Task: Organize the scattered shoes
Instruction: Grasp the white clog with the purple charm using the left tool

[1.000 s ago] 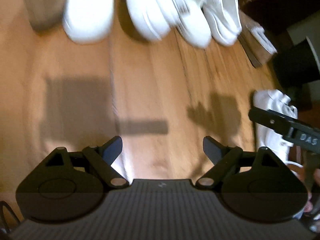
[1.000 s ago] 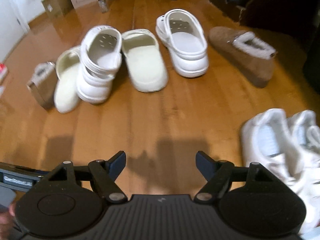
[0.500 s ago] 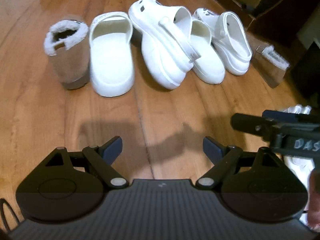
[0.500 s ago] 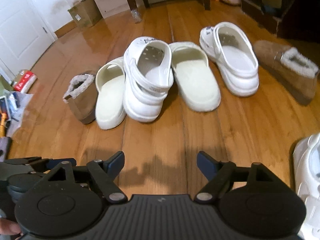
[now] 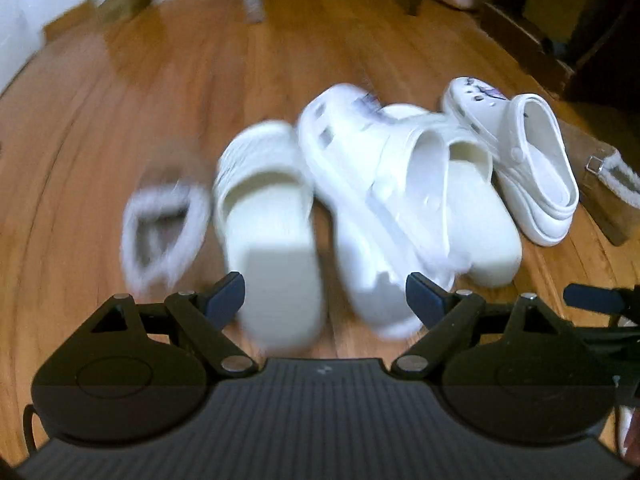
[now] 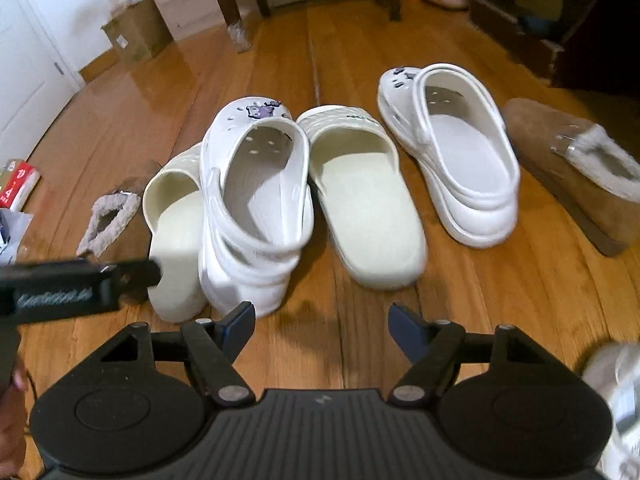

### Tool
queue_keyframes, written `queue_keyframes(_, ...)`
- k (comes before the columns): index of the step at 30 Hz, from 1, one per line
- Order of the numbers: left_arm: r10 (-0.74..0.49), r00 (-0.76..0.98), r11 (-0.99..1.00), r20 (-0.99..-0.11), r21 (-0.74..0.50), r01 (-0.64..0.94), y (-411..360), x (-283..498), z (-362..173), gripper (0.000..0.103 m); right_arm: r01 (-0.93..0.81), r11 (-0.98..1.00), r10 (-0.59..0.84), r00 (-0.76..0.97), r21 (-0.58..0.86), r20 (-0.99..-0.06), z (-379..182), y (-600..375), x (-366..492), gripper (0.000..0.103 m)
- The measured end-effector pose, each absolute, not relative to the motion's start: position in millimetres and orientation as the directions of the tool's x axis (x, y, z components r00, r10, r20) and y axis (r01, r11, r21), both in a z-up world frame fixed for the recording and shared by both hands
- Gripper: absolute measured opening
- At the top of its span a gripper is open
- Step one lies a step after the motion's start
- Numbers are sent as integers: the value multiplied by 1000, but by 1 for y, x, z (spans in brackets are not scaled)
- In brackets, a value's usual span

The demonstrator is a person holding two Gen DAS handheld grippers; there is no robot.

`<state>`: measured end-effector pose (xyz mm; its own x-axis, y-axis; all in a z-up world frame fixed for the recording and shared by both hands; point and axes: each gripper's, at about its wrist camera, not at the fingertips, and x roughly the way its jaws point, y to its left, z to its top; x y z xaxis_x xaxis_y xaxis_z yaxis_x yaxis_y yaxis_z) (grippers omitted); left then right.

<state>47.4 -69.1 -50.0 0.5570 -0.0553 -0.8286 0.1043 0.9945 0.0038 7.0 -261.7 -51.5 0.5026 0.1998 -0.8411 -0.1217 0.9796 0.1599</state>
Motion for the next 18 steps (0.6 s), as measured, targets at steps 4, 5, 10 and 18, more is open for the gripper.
queue_keyframes(4,51,612,981,-789,156,120,-96,71,-53,88,-199,979,147,547,43,-824,-54,-265,9,75)
queue_keyframes(5,81,619,973,-781,196,119,-102,77,-55,88,-209,976,162,545,54,-823,-55,-270,9,75)
queue_keyframes(10,163,634,950,-756,292,105,-126,105,-74,88,-216,970,214,527,115,-822,-59,-288,9,75)
queue_keyframes(18,296,600,930,-743,369,-2,-133,135,-105,56,-139,955,297,471,262,-831,-65,-319,-4,76)
